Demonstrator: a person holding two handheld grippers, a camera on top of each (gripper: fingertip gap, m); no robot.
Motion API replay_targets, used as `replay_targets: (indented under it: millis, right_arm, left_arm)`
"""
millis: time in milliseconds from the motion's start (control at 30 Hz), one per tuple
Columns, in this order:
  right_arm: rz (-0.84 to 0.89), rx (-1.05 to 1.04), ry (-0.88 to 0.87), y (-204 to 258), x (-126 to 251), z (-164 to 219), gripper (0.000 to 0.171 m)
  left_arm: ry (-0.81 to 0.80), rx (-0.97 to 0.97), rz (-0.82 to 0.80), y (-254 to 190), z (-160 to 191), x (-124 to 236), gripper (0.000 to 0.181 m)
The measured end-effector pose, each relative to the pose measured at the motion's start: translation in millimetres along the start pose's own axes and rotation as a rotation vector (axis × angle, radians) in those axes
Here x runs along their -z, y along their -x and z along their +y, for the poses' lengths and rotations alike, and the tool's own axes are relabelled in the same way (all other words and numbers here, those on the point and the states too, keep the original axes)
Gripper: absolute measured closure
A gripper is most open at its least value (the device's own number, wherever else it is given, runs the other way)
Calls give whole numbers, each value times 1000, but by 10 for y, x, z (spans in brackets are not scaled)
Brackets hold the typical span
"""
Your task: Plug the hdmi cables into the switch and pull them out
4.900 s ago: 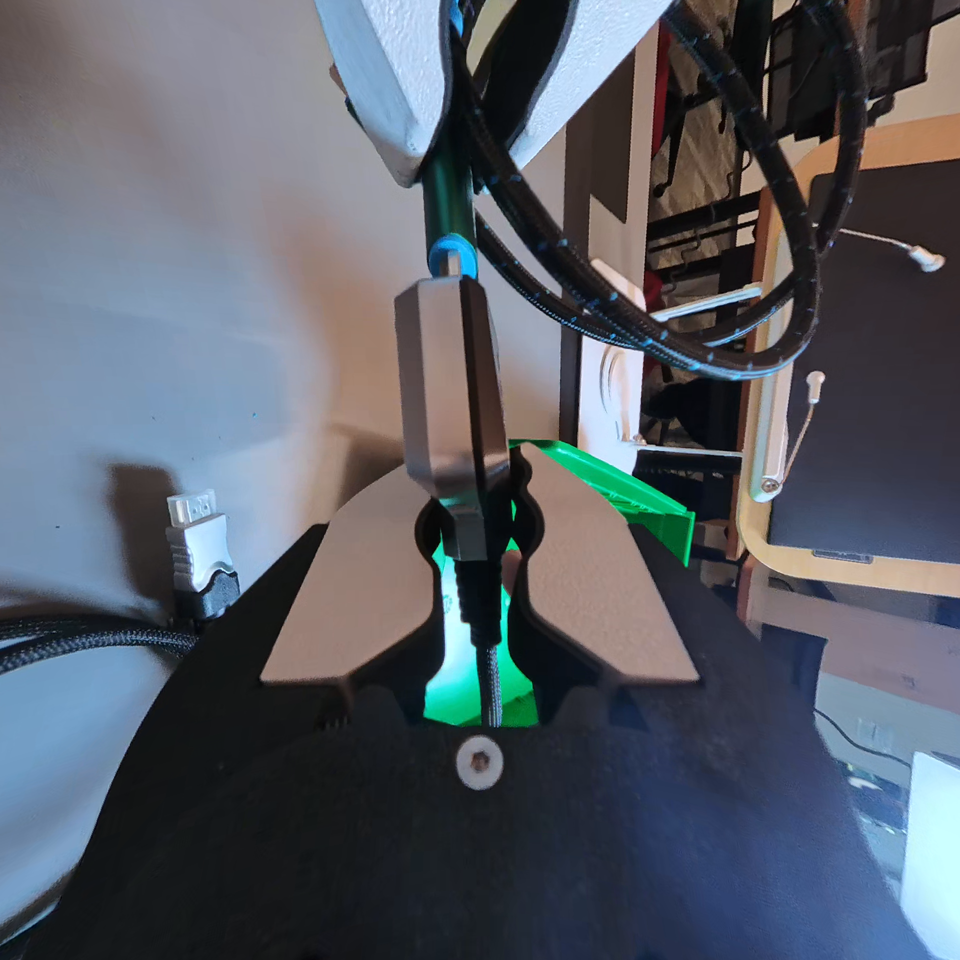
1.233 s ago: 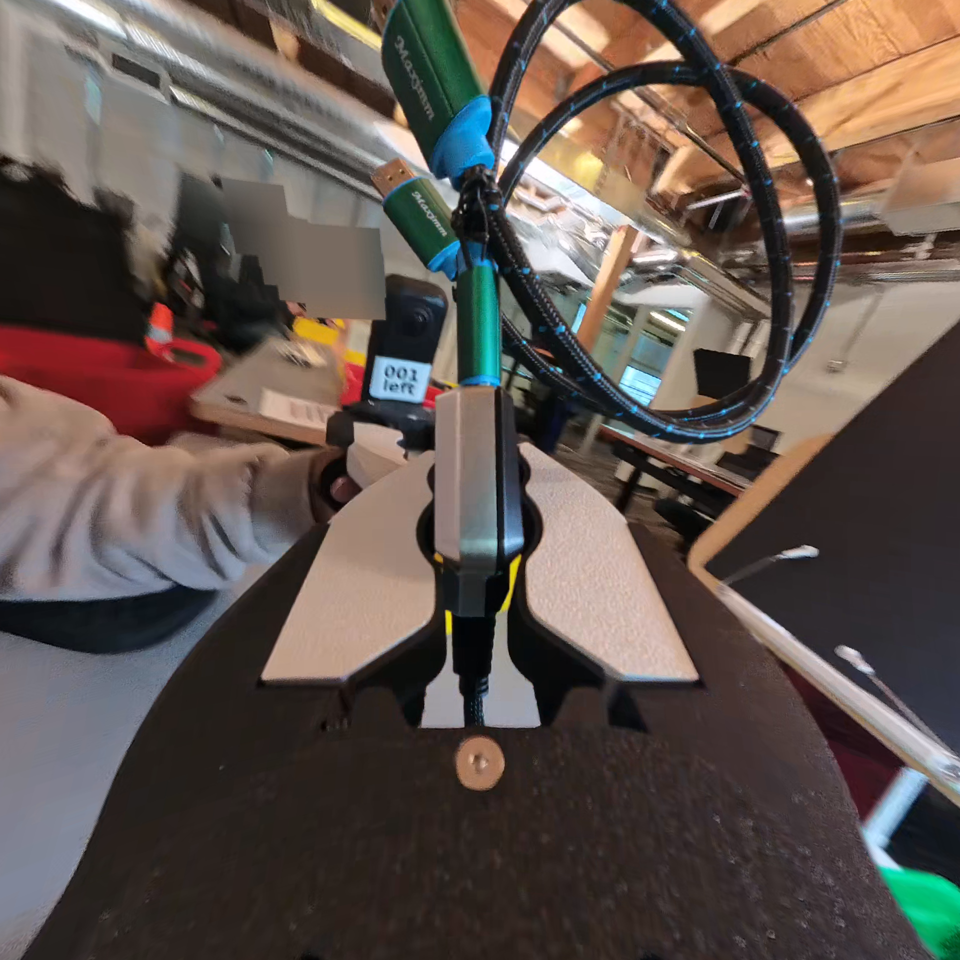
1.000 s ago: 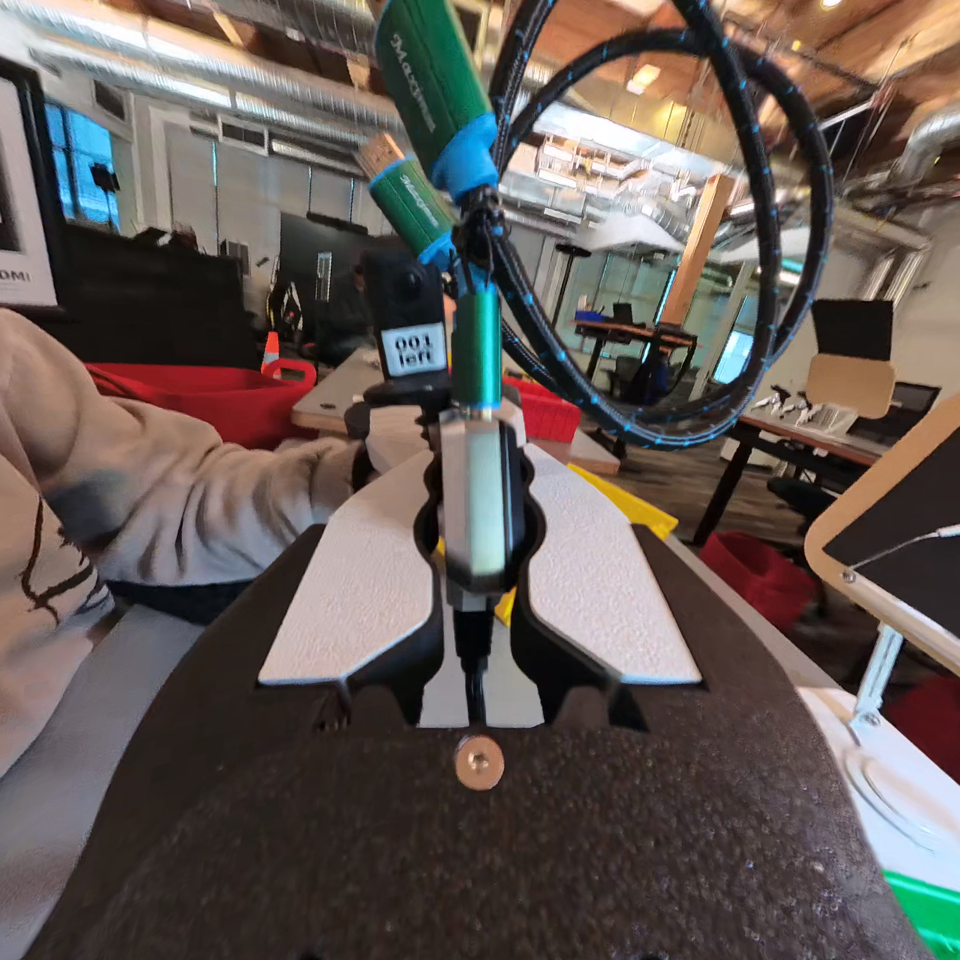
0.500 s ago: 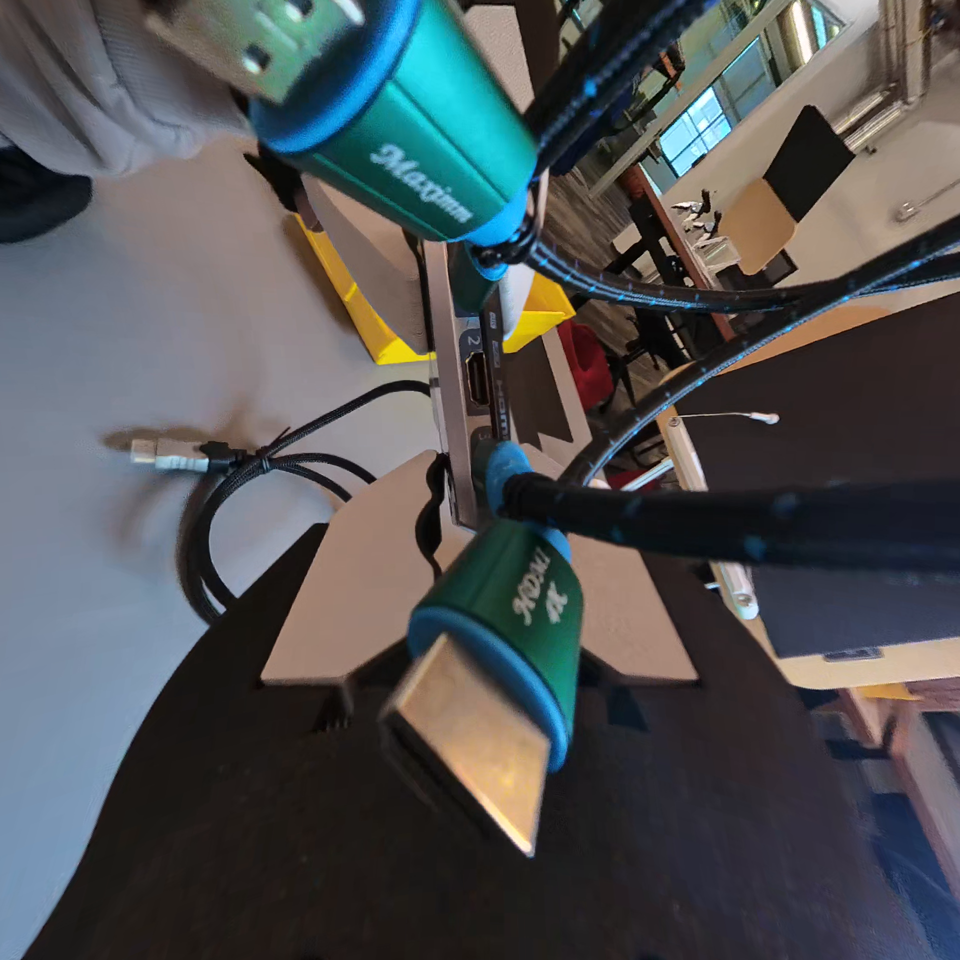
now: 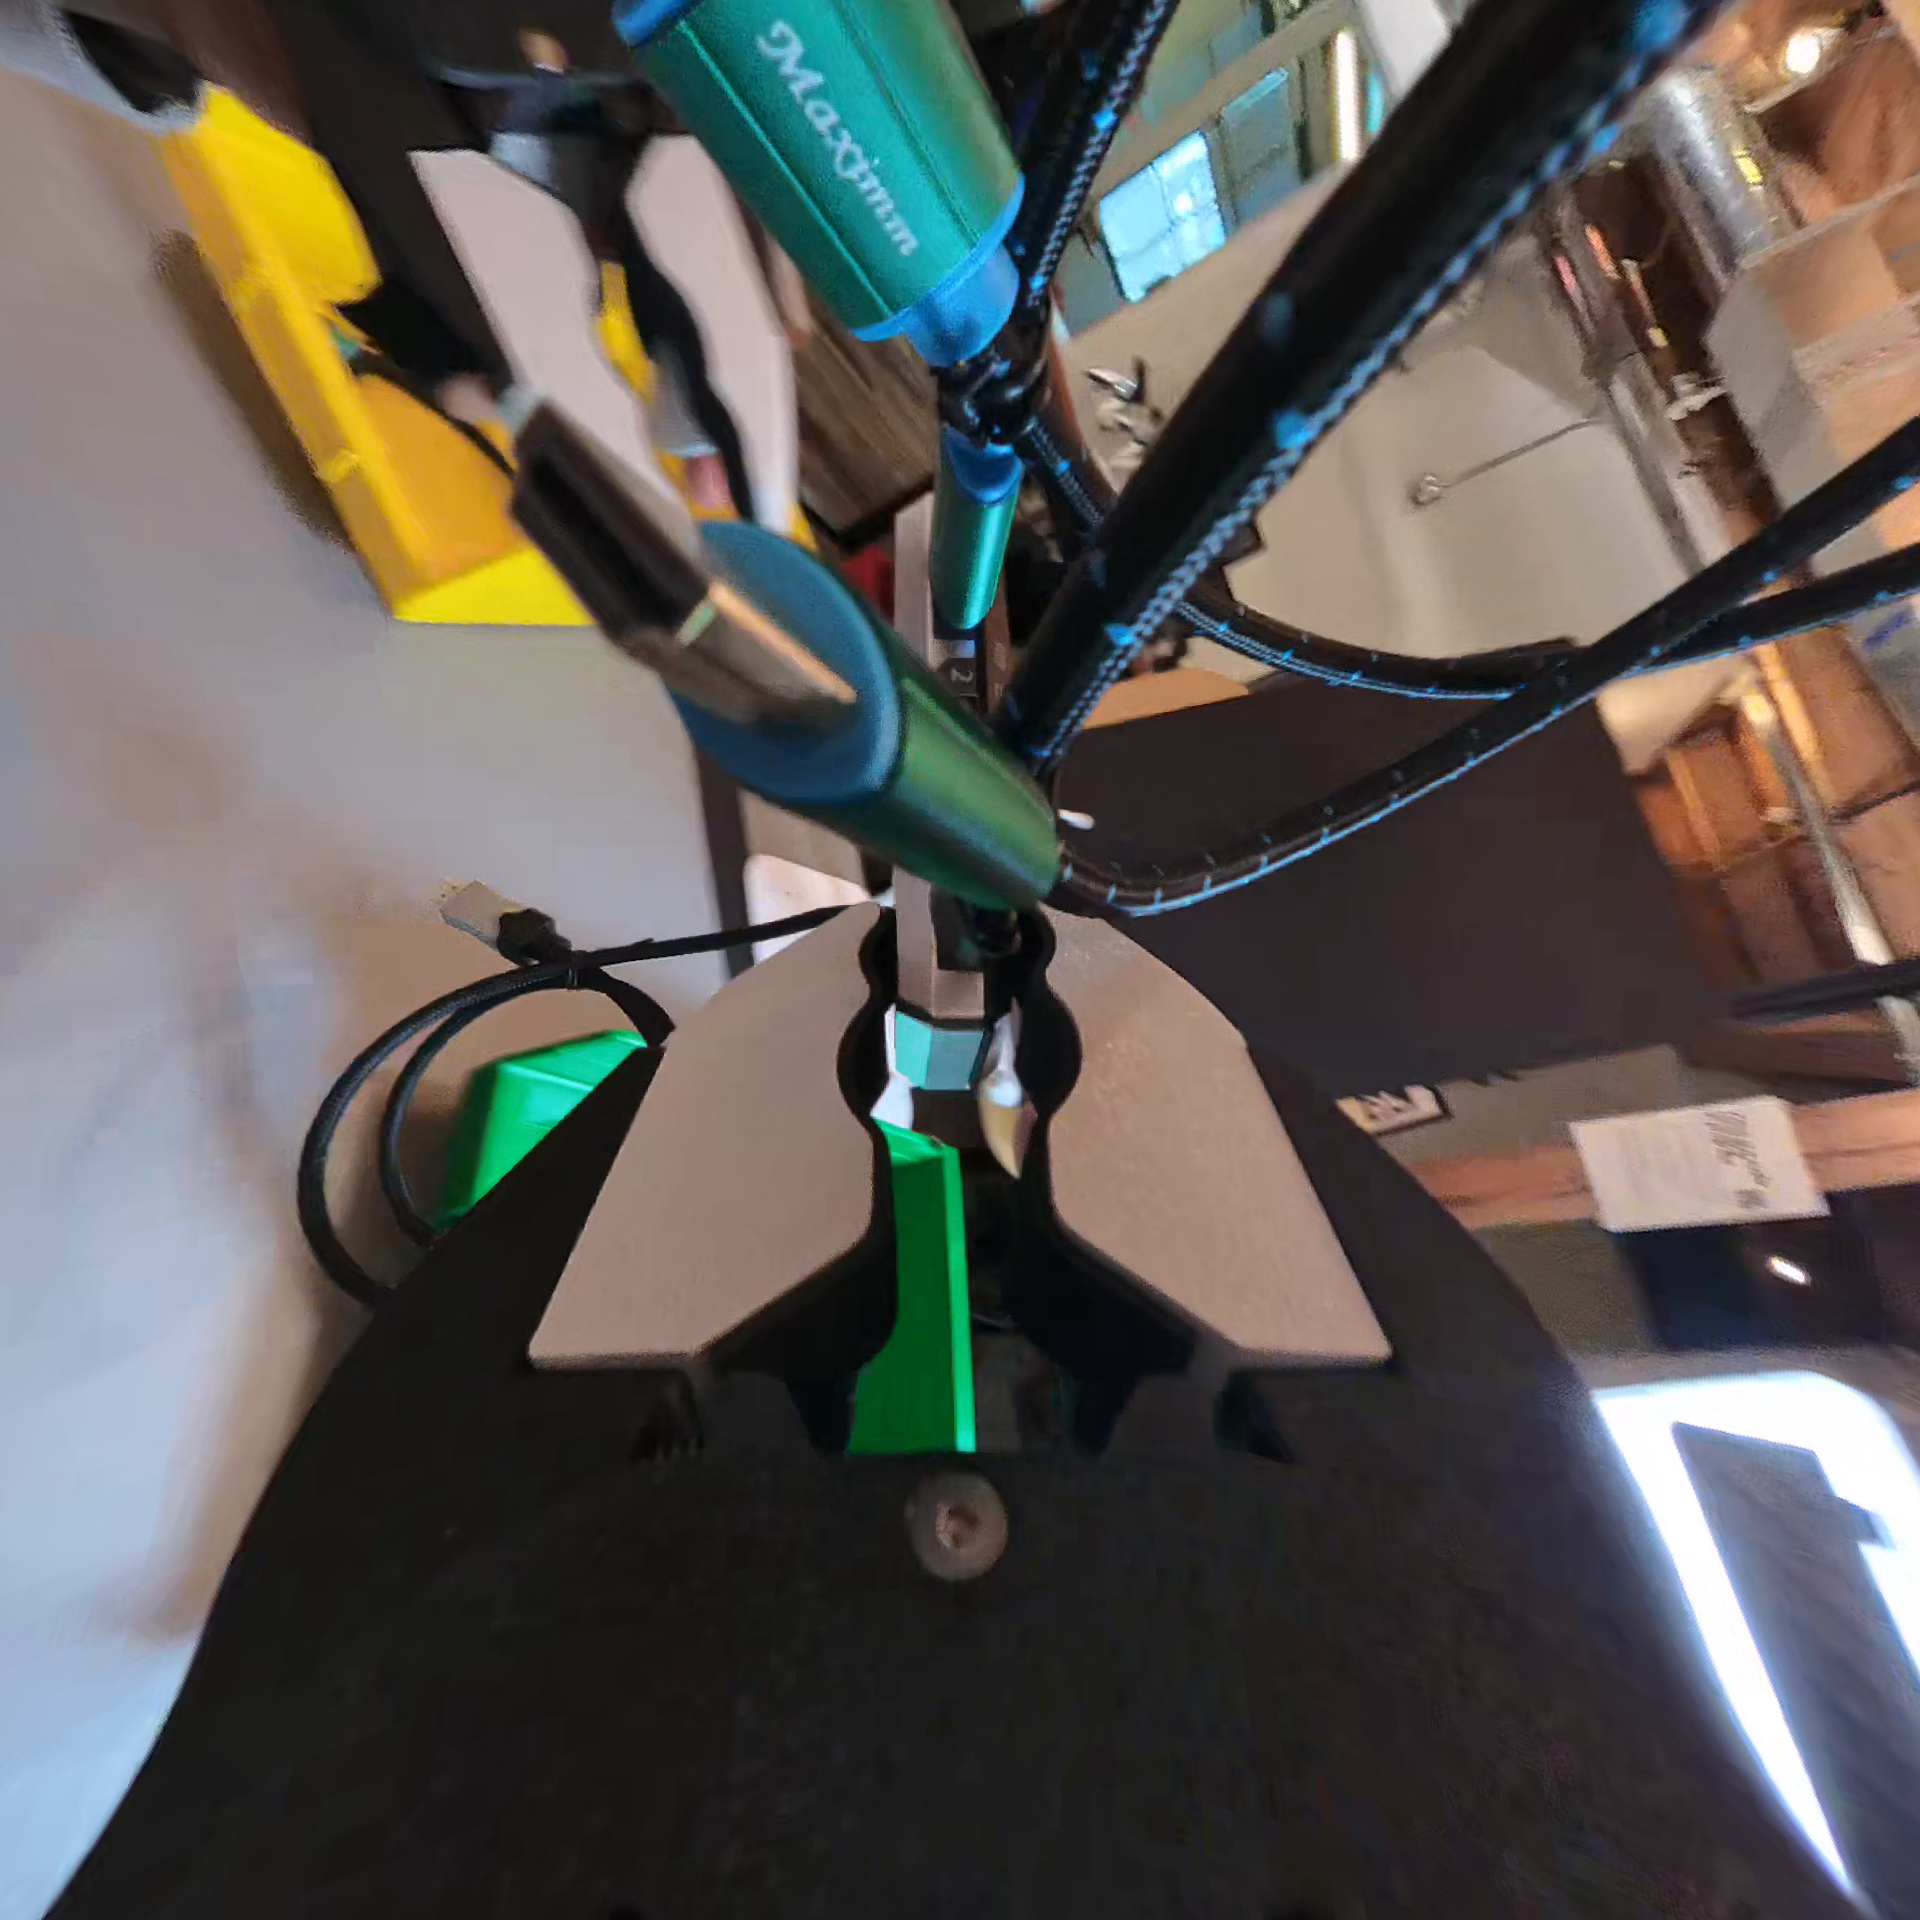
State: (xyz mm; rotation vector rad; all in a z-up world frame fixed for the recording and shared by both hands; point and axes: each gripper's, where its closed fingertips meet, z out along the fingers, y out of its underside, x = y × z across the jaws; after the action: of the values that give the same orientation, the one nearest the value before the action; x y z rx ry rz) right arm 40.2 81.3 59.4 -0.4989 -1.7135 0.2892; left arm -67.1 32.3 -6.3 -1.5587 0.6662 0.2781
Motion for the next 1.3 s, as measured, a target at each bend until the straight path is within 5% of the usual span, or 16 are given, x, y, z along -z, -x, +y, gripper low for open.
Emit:
replay_targets:
  millis: [167, 300, 533, 700, 900, 1000, 1300]
  right_arm:
    - [206, 119, 168, -933, 97, 151, 150]
    - [289, 92, 305, -1268, -103, 673, 151]
    - [160, -91, 668, -376, -881, 2451, 150]
    - [-46, -46, 907, 420, -1242, 3298, 150]
    - [-166, -34, 935, 572, -1338, 3310, 143]
    - [-224, -96, 945, 515, -1152, 3192, 121]
    - [-68, -381, 613, -20, -596, 2353, 122]
  left_arm:
    - [-37, 123, -1, 121, 42, 28, 160]
    - [-11, 130, -5, 139, 122, 11, 160]
    - [23, 160, 22, 112, 292, -72, 159]
    - [44, 218, 34, 131, 463, -133, 159]
    - [64, 254, 32, 187, 602, -139, 158]
    - [40, 304, 48, 206, 590, -125, 155]
    - [8, 367, 65, 217, 582, -125, 153]
